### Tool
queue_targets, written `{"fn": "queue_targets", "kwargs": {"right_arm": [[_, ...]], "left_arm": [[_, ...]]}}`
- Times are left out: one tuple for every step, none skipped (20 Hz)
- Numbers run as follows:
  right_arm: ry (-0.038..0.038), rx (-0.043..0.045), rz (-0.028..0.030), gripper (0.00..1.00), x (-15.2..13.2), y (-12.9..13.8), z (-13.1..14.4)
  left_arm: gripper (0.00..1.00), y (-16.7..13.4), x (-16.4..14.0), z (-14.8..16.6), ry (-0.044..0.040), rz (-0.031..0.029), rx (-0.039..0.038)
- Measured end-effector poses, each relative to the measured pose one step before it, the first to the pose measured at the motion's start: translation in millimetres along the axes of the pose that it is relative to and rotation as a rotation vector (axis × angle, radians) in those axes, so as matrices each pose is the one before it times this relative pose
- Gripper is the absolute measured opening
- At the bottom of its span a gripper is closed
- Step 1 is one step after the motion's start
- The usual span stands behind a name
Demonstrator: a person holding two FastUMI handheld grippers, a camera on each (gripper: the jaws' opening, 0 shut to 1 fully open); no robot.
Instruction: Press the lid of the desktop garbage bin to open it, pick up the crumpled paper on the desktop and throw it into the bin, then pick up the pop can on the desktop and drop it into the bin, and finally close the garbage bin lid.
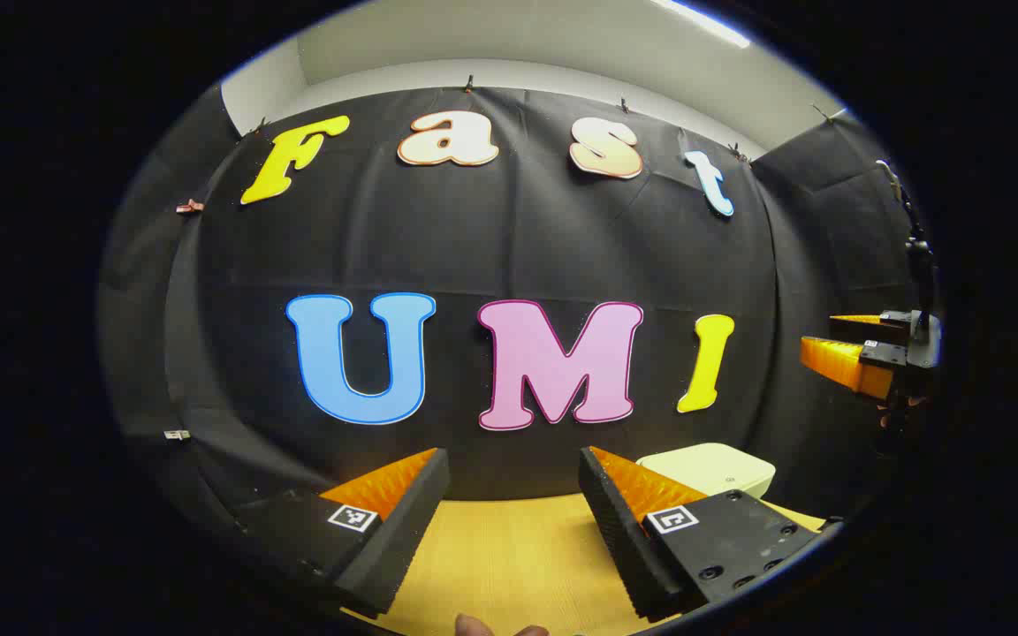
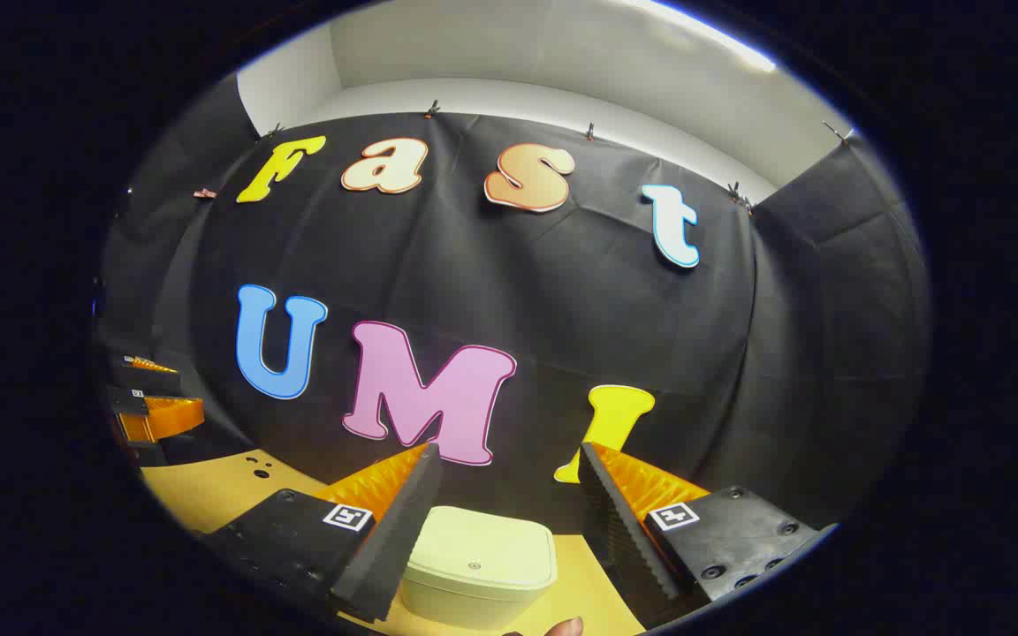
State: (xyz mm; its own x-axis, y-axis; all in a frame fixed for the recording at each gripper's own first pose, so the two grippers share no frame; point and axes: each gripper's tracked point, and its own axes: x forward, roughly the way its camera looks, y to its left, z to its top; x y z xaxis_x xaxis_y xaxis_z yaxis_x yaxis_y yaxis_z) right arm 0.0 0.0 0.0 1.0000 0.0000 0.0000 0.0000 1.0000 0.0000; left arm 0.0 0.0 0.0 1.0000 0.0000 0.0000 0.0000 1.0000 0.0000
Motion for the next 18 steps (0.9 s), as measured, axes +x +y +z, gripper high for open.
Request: {"fn": "queue_targets", "kwargs": {"right_arm": [[0.00731,0.00019,-0.00364,0.97,2.46,-1.66,-3.35],[0.01021,0.00415,0.00206,0.97,2.15,-1.69,-4.28],[0.00811,0.00739,0.00073,0.96,1.59,0.32,-2.16],[0.00100,0.00775,-0.00055,0.98,1.33,-0.76,0.41],[-0.00703,0.00351,-0.00308,0.96,0.37,-1.69,1.39],[-0.00657,-0.00272,0.00260,0.96,1.95,-0.31,0.60],[-0.00279,-0.00629,0.00428,0.96,0.98,0.53,0.15],[0.00367,-0.00715,0.00307,0.97,1.26,0.67,-1.71],[0.00378,-0.00301,0.00237,0.97,0.07,-0.14,-1.80],[0.00403,0.00095,0.00286,0.97,1.35,0.80,-1.18],[0.00121,0.00221,0.00254,0.97,-0.57,0.35,-0.19],[-0.00067,-0.00135,-0.00012,0.97,0.57,-0.38,-0.81],[-0.00044,-0.00489,0.00530,0.96,0.00,0.17,-0.30],[-0.00004,-0.00758,0.00374,0.96,0.03,0.85,-1.82],[0.00171,-0.00477,-0.00088,0.96,1.17,-1.18,-2.50],[0.00337,0.00126,0.00256,0.97,0.85,-0.95,-1.53],[0.00423,0.00429,0.00099,0.97,-0.15,0.03,-1.59],[0.00516,0.00366,-0.00184,0.97,0.50,-1.66,-2.79]], "left_arm": [[0.95,-1.82,2.02,1.91,-0.00023,-0.00397,0.00255],[0.95,-1.68,2.69,0.39,0.00142,-0.00336,0.00082],[0.95,-2.89,2.33,-1.50,-0.00017,-0.00434,-0.00289],[0.95,-2.79,2.19,0.70,-0.00006,-0.00487,-0.00343],[0.95,-0.85,2.72,1.02,0.00146,-0.00023,-0.00118],[0.95,-1.49,2.41,0.28,-0.00254,-0.00226,-0.00179],[0.95,-0.68,0.95,1.19,0.00046,-0.00355,0.00025],[0.95,0.00,0.05,0.24,-0.00399,-0.00041,0.00207],[0.95,0.03,1.07,2.07,-0.00150,-0.00112,0.00139],[0.95,0.26,1.02,-0.56,0.00235,0.00294,0.00197],[0.95,0.26,0.02,0.30,0.00099,0.00062,0.00255],[0.95,0.42,-1.05,0.97,-0.00410,0.00109,-0.00002],[0.95,1.14,-0.37,1.64,-0.00301,0.00152,-0.00121],[0.95,0.26,-0.38,-1.43,0.00227,0.00596,-0.00142],[0.95,1.41,0.52,-0.84,0.00507,0.00461,-0.00078],[0.95,1.43,0.08,-0.92,0.00266,0.00318,0.00048],[0.95,1.04,0.23,-0.22,0.00276,0.00658,0.00170],[0.95,1.24,0.50,-1.37,0.00024,0.00419,-0.00197]]}}
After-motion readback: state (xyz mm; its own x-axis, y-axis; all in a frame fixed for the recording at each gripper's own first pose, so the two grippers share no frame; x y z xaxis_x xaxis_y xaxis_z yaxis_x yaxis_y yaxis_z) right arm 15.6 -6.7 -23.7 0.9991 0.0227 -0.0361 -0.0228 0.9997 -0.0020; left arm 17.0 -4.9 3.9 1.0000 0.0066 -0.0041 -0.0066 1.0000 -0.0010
